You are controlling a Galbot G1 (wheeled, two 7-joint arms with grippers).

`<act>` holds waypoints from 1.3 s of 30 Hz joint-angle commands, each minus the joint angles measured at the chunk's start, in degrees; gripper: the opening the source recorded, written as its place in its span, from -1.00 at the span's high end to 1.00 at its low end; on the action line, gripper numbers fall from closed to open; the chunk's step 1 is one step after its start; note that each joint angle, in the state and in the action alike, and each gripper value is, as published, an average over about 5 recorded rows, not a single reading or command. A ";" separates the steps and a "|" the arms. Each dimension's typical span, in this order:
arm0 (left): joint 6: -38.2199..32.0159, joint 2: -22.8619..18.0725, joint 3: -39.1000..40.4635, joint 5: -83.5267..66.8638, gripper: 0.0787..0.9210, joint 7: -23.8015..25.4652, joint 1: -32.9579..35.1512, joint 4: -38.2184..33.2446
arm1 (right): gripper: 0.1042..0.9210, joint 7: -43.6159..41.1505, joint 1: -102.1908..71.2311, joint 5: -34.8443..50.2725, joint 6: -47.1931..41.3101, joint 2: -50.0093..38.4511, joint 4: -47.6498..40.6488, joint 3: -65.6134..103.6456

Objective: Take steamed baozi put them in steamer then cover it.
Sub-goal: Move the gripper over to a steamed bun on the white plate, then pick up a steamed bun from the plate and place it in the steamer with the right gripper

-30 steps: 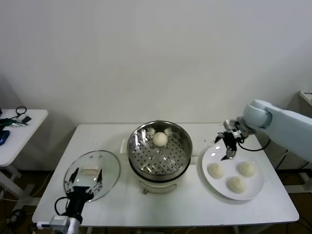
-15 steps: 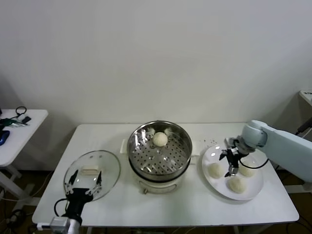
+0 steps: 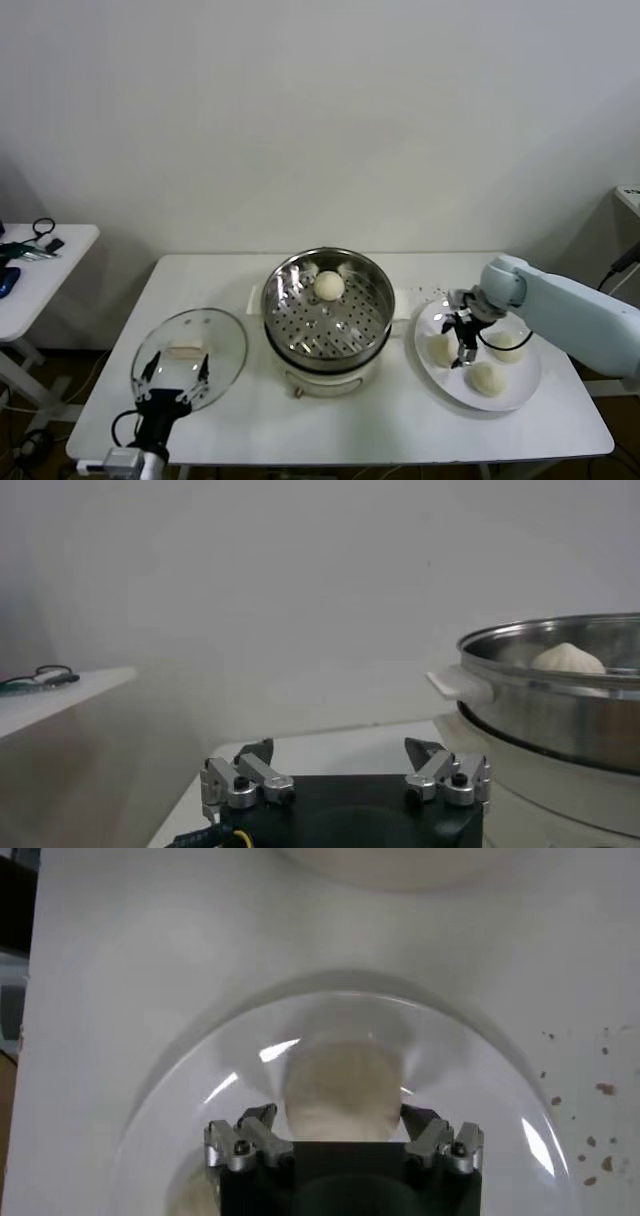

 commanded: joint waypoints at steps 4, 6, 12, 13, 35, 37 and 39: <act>-0.27 0.03 0.05 -0.17 -0.77 0.01 0.13 -0.08 | -0.42 -0.24 -0.67 0.07 0.12 0.92 -1.22 0.43; -0.39 0.01 0.08 -0.31 -0.77 0.01 0.27 -0.21 | -0.38 -0.39 -0.44 0.31 0.25 0.53 -1.07 0.40; -0.56 -0.11 0.20 -0.42 -0.77 -0.01 0.70 -0.35 | -0.34 -0.14 1.73 2.10 0.54 -1.48 0.33 -0.05; -0.56 -0.08 0.23 -0.44 -0.77 -0.01 0.72 -0.34 | -0.34 -0.09 2.90 2.81 0.53 -2.01 0.78 -0.43; 0.14 -0.46 1.92 -0.07 -0.77 0.08 0.90 -2.12 | -0.39 1.94 45.71 38.32 -3.18 9.58 4.22 -25.61; 0.43 -1.00 2.18 0.47 -0.77 -0.02 0.90 -2.47 | -0.39 2.91 46.05 41.05 -4.02 12.42 4.42 -25.96; 0.68 -1.49 2.52 1.03 -0.77 -0.11 0.96 -2.76 | -0.39 4.27 46.19 43.99 -4.89 15.22 4.82 -26.69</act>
